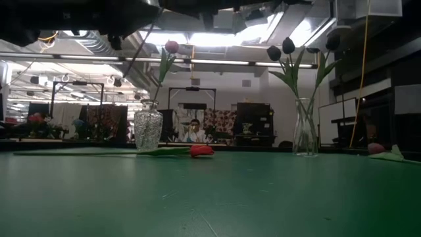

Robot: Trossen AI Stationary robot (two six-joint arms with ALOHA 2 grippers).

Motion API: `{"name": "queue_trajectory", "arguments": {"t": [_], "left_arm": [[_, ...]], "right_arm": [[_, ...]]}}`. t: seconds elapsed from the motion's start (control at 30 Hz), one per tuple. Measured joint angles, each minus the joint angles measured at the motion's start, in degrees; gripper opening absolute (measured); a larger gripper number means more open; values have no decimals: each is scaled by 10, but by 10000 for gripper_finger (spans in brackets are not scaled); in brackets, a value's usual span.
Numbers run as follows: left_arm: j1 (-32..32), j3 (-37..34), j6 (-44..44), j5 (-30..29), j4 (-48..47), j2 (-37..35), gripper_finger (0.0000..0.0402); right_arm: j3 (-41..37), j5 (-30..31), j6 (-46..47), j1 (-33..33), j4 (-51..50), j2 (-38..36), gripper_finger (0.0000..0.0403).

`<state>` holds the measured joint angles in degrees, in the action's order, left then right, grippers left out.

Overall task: Sort flowers into vase by color
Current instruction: Put the top pink flower into the top left transparent vase

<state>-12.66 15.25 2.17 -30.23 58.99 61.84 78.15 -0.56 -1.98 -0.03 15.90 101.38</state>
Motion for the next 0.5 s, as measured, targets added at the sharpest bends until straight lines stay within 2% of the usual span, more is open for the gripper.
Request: {"name": "queue_trajectory", "arguments": {"t": [0.2, 0.37, 0.5], "left_arm": [[-29, 0, 12, -108, -100, -110, 122], [-60, 0, 11, -195, -168, -206, 125], [-77, 0, 11, -232, -198, -249, 125]], "right_arm": [[0, 35, -24, 0, -8, 0, 6], [0, 52, -41, -16, 1, 0, 4], [0, 72, -41, -40, 15, -1, 4]]}}
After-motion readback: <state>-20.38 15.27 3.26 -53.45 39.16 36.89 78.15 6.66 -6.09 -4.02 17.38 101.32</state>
